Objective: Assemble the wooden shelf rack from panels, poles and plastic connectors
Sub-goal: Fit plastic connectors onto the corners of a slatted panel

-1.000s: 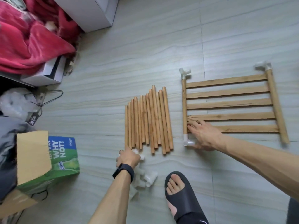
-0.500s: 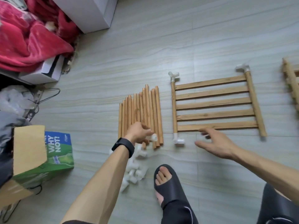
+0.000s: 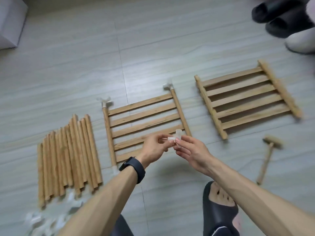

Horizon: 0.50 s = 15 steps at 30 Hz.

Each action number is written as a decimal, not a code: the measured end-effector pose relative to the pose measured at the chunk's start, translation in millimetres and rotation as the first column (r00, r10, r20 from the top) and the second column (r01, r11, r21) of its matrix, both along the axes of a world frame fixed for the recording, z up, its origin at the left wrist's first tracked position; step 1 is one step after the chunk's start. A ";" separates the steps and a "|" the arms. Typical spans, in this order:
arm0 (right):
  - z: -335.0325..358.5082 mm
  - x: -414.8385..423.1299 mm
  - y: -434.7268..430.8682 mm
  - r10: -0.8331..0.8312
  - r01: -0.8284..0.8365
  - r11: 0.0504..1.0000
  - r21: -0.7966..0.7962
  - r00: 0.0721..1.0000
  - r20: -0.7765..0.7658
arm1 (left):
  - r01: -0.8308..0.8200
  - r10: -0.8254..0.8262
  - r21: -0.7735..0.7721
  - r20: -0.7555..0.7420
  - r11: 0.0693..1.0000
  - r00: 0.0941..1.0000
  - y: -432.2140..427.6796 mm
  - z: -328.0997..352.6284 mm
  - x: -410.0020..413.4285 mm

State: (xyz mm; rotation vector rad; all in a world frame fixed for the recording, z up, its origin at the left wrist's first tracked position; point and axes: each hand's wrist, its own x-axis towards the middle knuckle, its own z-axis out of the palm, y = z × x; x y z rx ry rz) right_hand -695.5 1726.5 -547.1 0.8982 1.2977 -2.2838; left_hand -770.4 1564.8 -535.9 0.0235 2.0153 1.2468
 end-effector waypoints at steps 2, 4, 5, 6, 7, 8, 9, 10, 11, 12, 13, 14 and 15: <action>-7.5 9.5 12.1 -0.010 0.007 0.998 0.061 0.999 0.040 | 0.040 -0.039 -0.051 0.008 0.998 0.999 8.8 -11.5 9.6; -13.1 18.1 17.9 0.041 -0.047 0.992 0.113 0.998 0.055 | 0.095 -0.092 -0.078 0.039 0.992 0.995 14.4 -18.4 14.9; -14.9 21.4 19.1 0.063 -0.071 0.988 0.136 0.996 0.065 | 0.133 -0.129 -0.095 0.050 0.987 0.990 16.0 -19.8 16.3; -16.4 23.8 19.6 0.063 -0.075 0.985 0.154 0.995 0.078 | 0.179 -0.173 -0.117 0.053 0.977 0.983 17.2 -20.6 17.1; -18.0 25.3 19.6 0.044 -0.059 0.986 0.158 0.994 0.098 | 0.221 -0.216 -0.147 0.050 0.964 0.975 17.8 -20.8 18.0; -20.1 26.1 19.4 0.014 -0.032 0.989 0.146 0.992 0.124 | 0.251 -0.248 -0.179 0.040 0.951 0.968 17.5 -21.1 18.6; -21.5 26.5 18.8 -0.014 -0.005 0.992 0.126 0.989 0.147 | 0.270 -0.272 -0.211 0.020 0.939 0.962 16.5 -21.6 19.2; -22.1 26.7 18.0 -0.032 0.012 0.993 0.117 0.986 0.166 | 0.286 -0.303 -0.265 -0.025 0.921 0.953 14.4 -22.5 20.1; -22.6 27.0 17.4 -0.037 0.014 0.992 0.125 0.982 0.187 | 0.302 -0.355 -0.349 -0.095 0.887 0.930 11.6 -23.7 21.2; -23.0 27.4 17.0 -0.030 -0.001 0.989 0.147 0.977 0.209 | 0.311 -0.422 -0.446 -0.172 0.839 0.890 8.0 -25.0 22.4; -23.4 27.9 16.9 -0.019 -0.021 0.985 0.172 0.973 0.231 | 0.306 -0.490 -0.538 -0.238 0.786 0.839 4.1 -27.0 23.4; -24.0 29.2 17.2 -0.010 -0.039 0.981 0.190 0.968 0.252 | 0.293 -0.549 -0.612 -0.282 0.735 0.787 0.5 -29.7 23.7; -24.4 31.0 17.6 -0.003 -0.053 0.979 0.197 0.962 0.272 | 0.281 -0.598 -0.667 -0.305 0.689 0.741 -3.0 -33.0 23.3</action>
